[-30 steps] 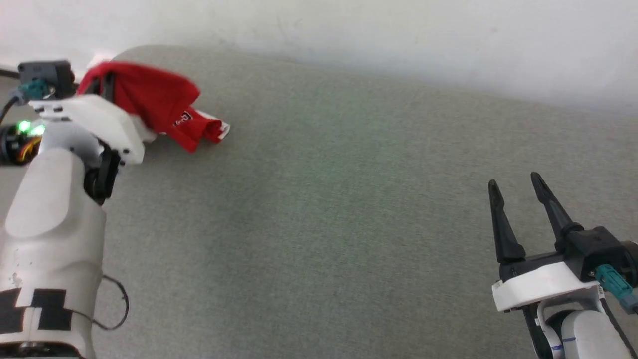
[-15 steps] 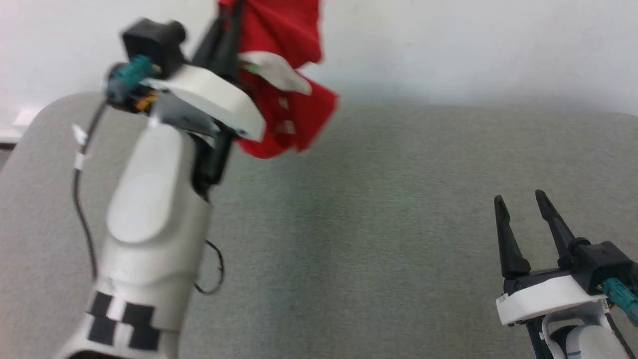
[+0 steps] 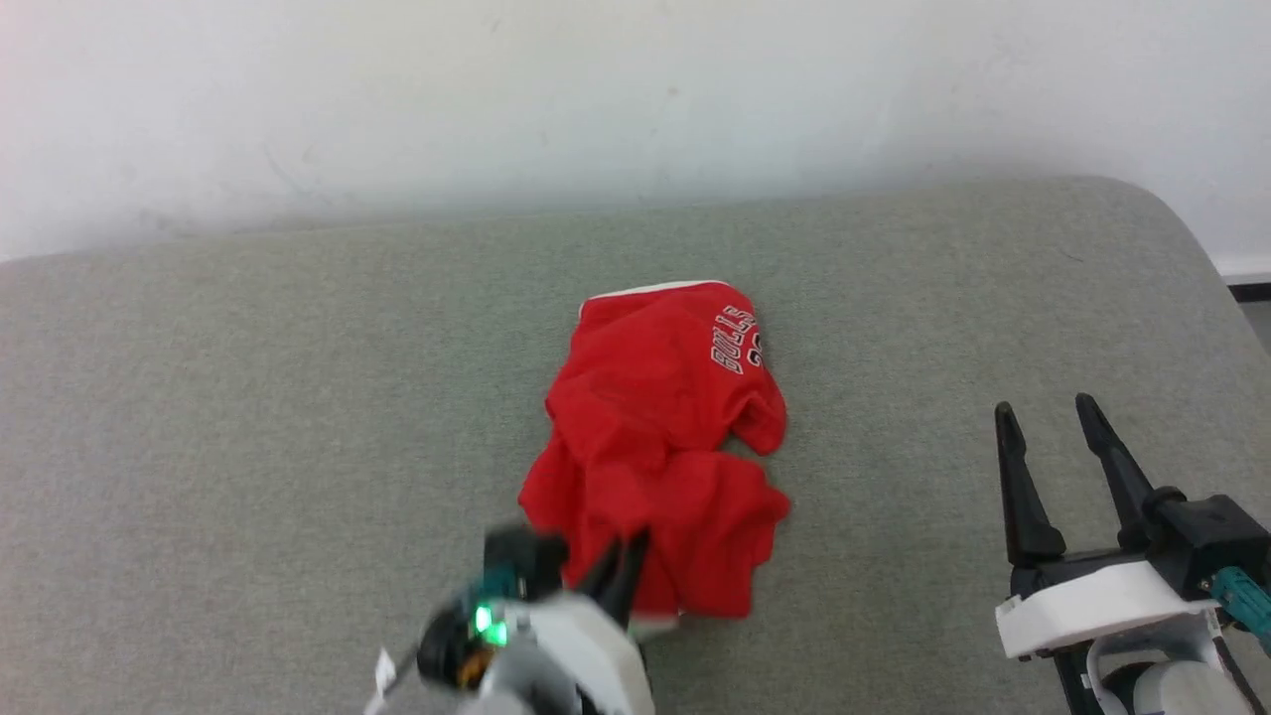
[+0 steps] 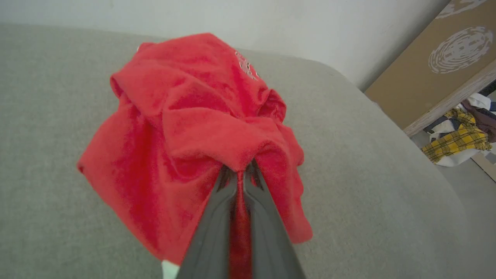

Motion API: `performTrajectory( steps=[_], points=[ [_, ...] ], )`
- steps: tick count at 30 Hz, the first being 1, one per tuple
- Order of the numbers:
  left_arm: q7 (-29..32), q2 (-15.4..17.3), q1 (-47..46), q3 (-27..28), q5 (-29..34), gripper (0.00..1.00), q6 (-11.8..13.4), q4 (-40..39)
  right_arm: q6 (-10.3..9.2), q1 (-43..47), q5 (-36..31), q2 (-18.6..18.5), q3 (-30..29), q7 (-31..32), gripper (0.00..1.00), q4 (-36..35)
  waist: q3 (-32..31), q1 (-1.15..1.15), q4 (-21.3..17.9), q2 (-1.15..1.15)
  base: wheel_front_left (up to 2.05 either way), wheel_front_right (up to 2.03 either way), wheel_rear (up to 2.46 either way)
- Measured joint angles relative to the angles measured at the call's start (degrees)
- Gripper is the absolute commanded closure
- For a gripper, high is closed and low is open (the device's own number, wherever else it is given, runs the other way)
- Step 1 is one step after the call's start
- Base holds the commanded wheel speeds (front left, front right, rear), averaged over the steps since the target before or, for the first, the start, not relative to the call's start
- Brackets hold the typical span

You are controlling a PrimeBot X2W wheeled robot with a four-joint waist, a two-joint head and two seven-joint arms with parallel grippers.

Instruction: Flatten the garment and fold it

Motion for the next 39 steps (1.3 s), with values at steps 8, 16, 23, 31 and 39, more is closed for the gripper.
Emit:
performTrajectory(
  steps=[8, 16, 23, 31, 39],
  points=[
    [-6.77, -0.05, 5.44, -3.69, 1.96, 0.0, 0.48, -0.79, 0.0, 0.47, -0.08, 0.0, 0.04, 0.07, 0.0, -0.63, 0.07, 0.0, 0.34, 0.0, 0.0, 0.0, 0.0],
    [-12.47, 0.68, 3.08, 1.13, 5.36, 0.0, 2.87, -10.84, 0.0, 1.03, -0.09, 0.01, 0.08, 0.59, 0.0, -1.51, -0.68, 0.0, 2.08, 0.0, 0.0, 0.0, 0.0],
    [-12.59, 4.15, 3.71, 10.85, 5.43, 0.0, 6.06, -14.7, 0.0, 2.2, -0.09, 0.01, 0.07, 1.51, 0.0, -2.29, -1.85, 0.01, 3.21, 0.0, 0.0, 0.0, 0.0],
    [-12.59, 8.29, 9.21, 18.05, 5.33, 0.0, 6.59, -15.94, 0.0, 3.27, 0.59, -0.01, 0.57, 5.42, 0.0, -1.65, -2.79, 0.0, 4.16, 0.0, 0.0, 0.0, 0.0],
    [-12.59, 8.69, 11.6, 18.27, 5.3, 0.0, 5.55, -16.14, 0.0, 2.48, 2.77, -0.2, 6.66, 22.51, 0.0, 6.25, -2.74, 0.0, 6.26, 0.0, 0.0, 0.0, 0.0]
  ],
)
